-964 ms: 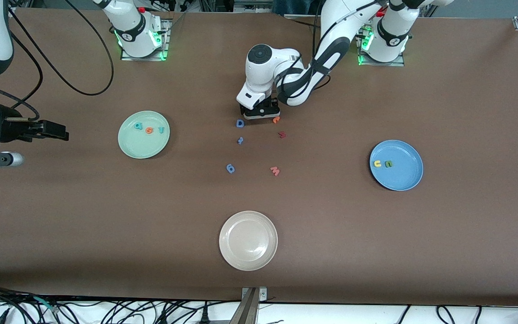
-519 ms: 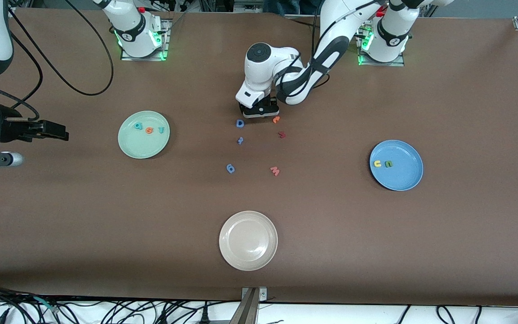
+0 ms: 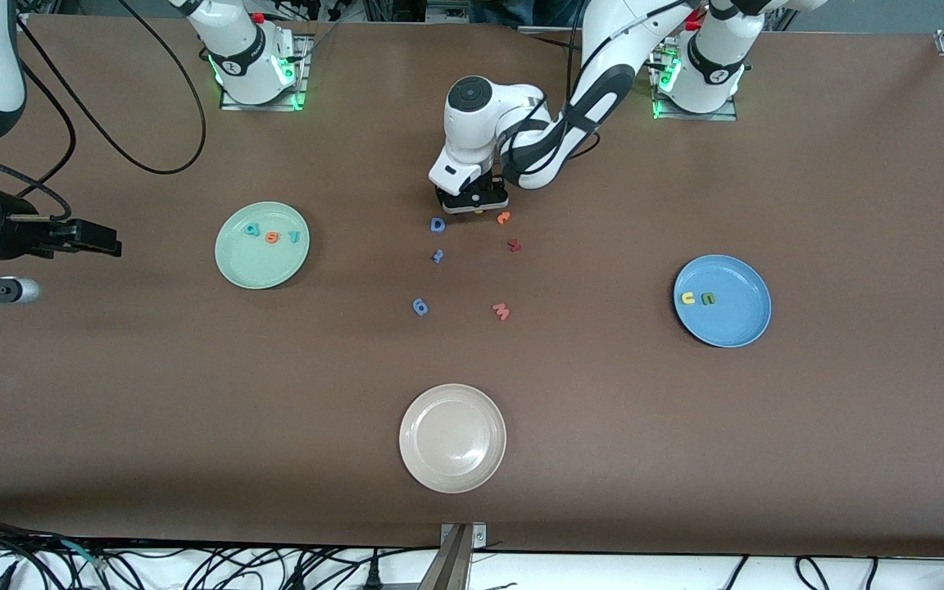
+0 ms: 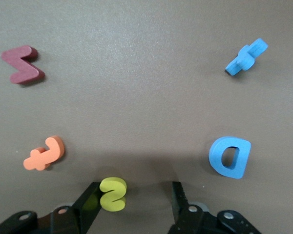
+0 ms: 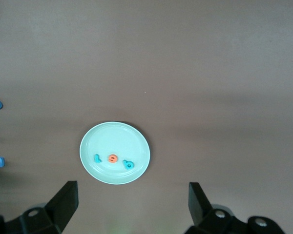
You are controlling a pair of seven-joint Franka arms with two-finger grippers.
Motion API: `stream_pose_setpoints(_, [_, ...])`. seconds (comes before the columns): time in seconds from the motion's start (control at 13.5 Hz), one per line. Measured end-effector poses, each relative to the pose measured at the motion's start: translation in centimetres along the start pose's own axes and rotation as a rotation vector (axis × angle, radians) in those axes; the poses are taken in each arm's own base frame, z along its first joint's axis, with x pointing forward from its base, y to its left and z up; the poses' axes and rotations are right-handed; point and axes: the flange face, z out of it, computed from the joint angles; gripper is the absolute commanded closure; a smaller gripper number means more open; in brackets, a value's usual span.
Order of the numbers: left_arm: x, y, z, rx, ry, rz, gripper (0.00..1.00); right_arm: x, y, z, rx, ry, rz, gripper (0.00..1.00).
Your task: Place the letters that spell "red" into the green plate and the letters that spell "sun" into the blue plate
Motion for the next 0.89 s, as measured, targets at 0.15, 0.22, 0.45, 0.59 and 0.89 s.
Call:
stream_pose_setpoints(0.15, [0.0,0.02,-0.04,0.0,0.0,-0.004,0.43,0.0,0.0,0.0,0.0,0.0,0.0,0.0])
stream_pose_setpoints(0.22, [0.0,0.02,-0.05,0.001,0.0,-0.005,0.45,0.0,0.0,0.0,0.0,0.0,0.0,0.0])
stream_pose_setpoints(0.45, [-0.01,0.13,-0.19,0.0,0.002,-0.013,0.52,0.0,0.01,0.0,0.0,0.0,0.0,0.0])
stream_pose_setpoints(0.59, [-0.12,0.16,-0.22,0.001,0.016,-0.014,0.56,0.0,0.01,0.0,0.0,0.0,0.0,0.0])
stream_pose_setpoints(0.89, [-0.46,0.27,-0.32,0.002,0.045,-0.027,0.69,0.0,0.02,0.01,0.0,0.0,0.001,0.0])
